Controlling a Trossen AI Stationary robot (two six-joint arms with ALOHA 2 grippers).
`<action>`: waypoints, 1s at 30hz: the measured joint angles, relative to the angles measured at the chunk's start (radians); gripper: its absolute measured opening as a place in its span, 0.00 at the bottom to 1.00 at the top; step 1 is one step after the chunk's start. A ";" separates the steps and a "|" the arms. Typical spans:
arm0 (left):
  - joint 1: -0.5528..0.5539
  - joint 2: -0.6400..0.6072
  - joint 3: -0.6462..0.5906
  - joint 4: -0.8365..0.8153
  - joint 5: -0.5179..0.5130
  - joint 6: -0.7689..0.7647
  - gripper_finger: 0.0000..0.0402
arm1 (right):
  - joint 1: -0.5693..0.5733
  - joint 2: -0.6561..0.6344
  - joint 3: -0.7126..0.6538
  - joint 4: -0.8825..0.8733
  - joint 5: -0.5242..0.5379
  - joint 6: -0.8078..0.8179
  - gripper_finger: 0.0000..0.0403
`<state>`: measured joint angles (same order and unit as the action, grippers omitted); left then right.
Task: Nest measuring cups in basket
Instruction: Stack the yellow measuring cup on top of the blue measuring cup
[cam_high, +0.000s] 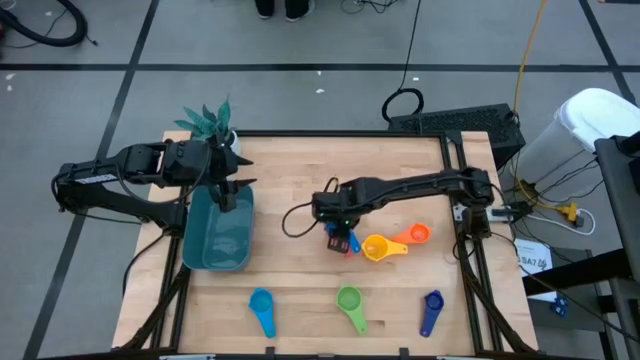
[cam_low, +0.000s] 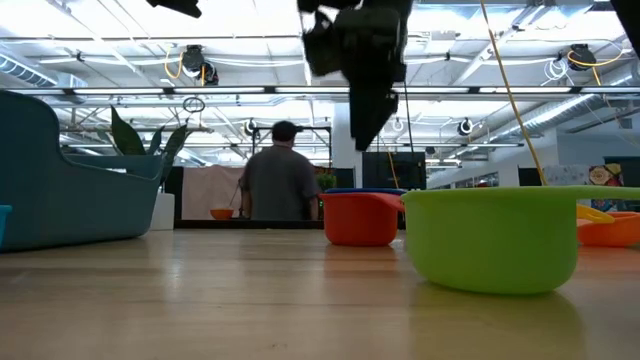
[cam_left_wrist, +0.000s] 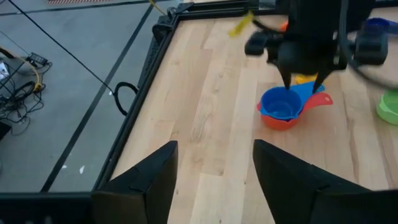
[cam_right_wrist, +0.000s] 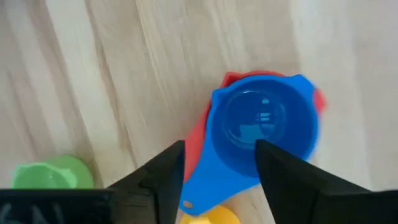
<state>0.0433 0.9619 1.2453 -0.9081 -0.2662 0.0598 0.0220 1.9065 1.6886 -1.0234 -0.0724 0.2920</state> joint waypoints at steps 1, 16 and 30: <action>0.000 0.000 0.000 0.000 0.000 -0.004 0.53 | -0.002 -0.022 0.000 -0.020 0.016 0.002 0.48; -0.045 0.017 0.000 -0.001 0.057 -0.017 0.47 | 0.074 -0.146 -0.108 -0.288 0.119 0.060 0.48; -0.068 0.019 0.000 -0.001 0.058 -0.015 0.43 | 0.098 -0.147 -0.344 -0.155 0.068 0.090 0.48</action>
<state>-0.0246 0.9806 1.2457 -0.9089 -0.2085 0.0450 0.1200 1.7592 1.3443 -1.1788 -0.0040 0.3820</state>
